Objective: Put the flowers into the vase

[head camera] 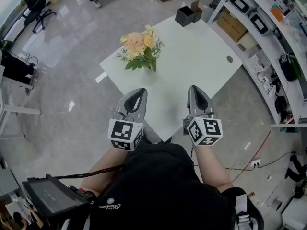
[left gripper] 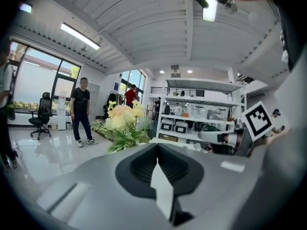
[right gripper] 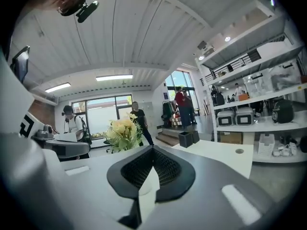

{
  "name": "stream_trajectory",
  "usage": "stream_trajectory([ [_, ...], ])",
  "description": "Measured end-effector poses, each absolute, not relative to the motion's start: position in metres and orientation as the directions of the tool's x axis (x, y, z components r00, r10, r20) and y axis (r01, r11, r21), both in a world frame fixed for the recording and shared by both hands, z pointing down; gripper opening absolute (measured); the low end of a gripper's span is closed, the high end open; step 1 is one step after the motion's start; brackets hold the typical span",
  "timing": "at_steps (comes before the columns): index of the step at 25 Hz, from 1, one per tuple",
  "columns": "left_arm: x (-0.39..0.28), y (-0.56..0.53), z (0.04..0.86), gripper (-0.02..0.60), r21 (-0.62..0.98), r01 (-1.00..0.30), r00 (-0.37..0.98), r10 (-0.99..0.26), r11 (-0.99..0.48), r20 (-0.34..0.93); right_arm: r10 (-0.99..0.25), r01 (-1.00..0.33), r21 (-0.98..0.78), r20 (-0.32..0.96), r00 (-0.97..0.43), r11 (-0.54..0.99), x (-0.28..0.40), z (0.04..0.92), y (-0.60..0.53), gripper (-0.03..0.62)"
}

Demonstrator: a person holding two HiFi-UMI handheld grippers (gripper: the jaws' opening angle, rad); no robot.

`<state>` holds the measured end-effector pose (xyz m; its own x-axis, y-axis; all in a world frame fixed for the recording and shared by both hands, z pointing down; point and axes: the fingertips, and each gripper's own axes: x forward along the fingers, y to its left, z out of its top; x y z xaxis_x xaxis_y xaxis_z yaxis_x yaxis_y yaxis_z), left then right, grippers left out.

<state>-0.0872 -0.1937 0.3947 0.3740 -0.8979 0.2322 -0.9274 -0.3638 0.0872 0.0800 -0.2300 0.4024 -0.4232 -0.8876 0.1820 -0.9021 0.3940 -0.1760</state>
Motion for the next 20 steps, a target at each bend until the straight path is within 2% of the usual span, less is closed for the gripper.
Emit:
stream_trajectory([
  [7,-0.081,-0.187,0.389,0.008,0.066,-0.929,0.369,-0.901,-0.364,0.228,-0.879,-0.908,-0.167,0.234,-0.416,0.385,0.087,0.417,-0.210,0.002],
  [20,-0.081,-0.185,0.390,0.008,0.081,-0.932,0.363,-0.904,-0.354,0.228,-0.862,-0.893,-0.192,0.241,-0.446,0.408,0.078,0.414,-0.212,0.000],
])
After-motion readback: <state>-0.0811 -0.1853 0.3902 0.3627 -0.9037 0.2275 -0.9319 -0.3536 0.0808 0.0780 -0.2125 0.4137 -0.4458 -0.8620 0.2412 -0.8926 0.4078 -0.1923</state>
